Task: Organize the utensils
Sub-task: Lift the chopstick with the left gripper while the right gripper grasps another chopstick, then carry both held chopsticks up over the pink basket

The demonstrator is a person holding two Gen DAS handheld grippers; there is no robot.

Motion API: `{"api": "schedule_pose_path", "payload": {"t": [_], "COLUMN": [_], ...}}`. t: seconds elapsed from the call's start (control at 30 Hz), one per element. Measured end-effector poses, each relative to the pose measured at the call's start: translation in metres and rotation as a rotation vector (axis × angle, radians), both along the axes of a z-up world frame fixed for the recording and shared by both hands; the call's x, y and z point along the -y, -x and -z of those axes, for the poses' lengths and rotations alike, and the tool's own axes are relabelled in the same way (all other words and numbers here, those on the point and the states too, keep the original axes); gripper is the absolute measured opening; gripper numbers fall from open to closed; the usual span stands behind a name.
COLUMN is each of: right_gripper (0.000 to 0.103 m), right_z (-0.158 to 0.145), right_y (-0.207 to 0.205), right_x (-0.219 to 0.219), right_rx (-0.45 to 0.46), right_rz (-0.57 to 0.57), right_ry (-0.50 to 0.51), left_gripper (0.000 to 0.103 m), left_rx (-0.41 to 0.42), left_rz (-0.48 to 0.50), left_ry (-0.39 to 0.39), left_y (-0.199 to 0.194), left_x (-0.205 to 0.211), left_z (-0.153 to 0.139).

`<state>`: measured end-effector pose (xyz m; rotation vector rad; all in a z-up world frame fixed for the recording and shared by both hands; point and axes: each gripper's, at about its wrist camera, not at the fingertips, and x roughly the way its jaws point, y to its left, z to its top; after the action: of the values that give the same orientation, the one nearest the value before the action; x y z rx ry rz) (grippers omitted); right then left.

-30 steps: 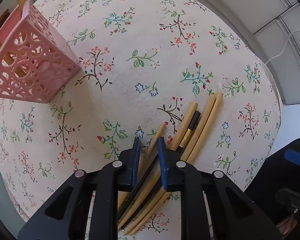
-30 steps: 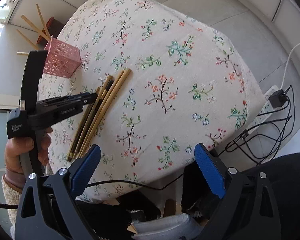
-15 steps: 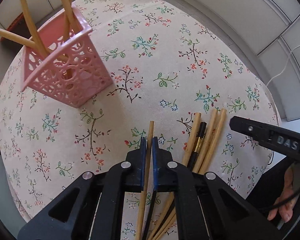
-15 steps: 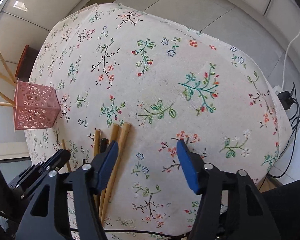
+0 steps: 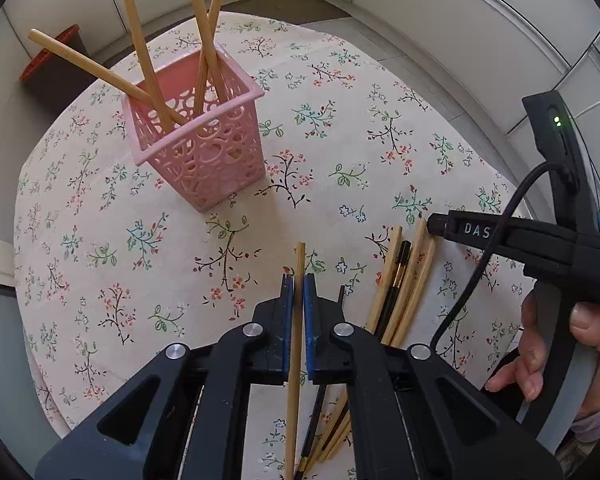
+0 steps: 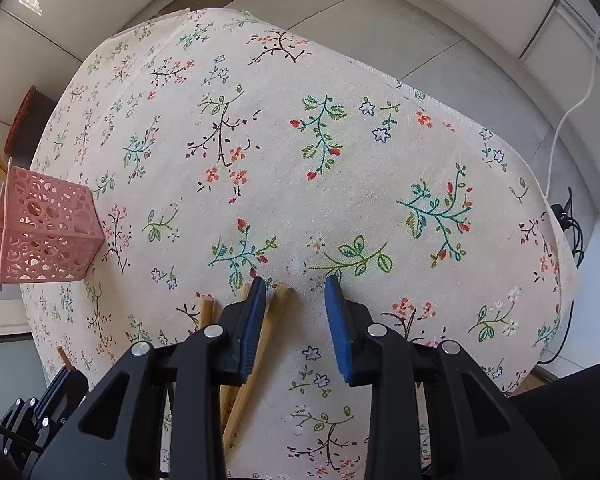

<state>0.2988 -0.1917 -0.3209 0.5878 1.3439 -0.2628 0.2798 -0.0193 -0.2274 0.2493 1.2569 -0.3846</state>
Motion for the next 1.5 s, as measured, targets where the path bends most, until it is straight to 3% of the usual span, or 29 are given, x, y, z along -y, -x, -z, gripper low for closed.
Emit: {"api": "schedule_pose_path", "payload": {"t": [0.23, 0.3, 0.33, 0.37, 0.5, 0.8, 0.93, 1.27, 1.5], "right_gripper": [0.032, 0.025, 0.013, 0.009, 0.008, 0.008, 0.008, 0.008, 0.008], "right_z": [-0.001, -0.001, 0.001, 0.000, -0.010, -0.115, -0.159, -0.266, -0.316], "right_y": [0.010, 0.012, 0.013, 0.014, 0.030, 0.081, 0.098, 0.103, 0.085], "right_x": [-0.015, -0.021, -0.021, -0.020, -0.008, -0.009, -0.010, -0.001, 0.002], "right_rx": [0.033, 0.065, 0.079, 0.097, 0.177, 0.510, 0.608, 0.817, 0.924], "right_rz": [-0.036, -0.066, -0.085, -0.088, -0.109, -0.347, -0.427, -0.460, -0.448], "right_ry": [0.058, 0.085, 0.062, 0.056, -0.063, -0.012, 0.025, 0.071, 0.082], "left_gripper": [0.004, 0.004, 0.004, 0.004, 0.004, 0.005, 0.004, 0.004, 0.004], "left_rx": [0.062, 0.082, 0.093, 0.103, 0.145, 0.269, 0.309, 0.424, 0.457], "left_rz": [-0.017, -0.028, -0.035, -0.044, -0.076, -0.177, -0.179, -0.172, -0.176], "left_ry": [0.009, 0.012, 0.016, 0.021, 0.035, 0.135, 0.148, 0.170, 0.156], "left_y": [0.020, 0.025, 0.028, 0.030, 0.040, 0.080, 0.094, 0.095, 0.082], "left_x": [-0.008, -0.009, -0.010, -0.011, -0.019, -0.040, -0.037, -0.026, -0.028], "left_z": [-0.035, -0.040, -0.044, -0.048, -0.062, -0.113, -0.139, -0.209, -0.240]}}
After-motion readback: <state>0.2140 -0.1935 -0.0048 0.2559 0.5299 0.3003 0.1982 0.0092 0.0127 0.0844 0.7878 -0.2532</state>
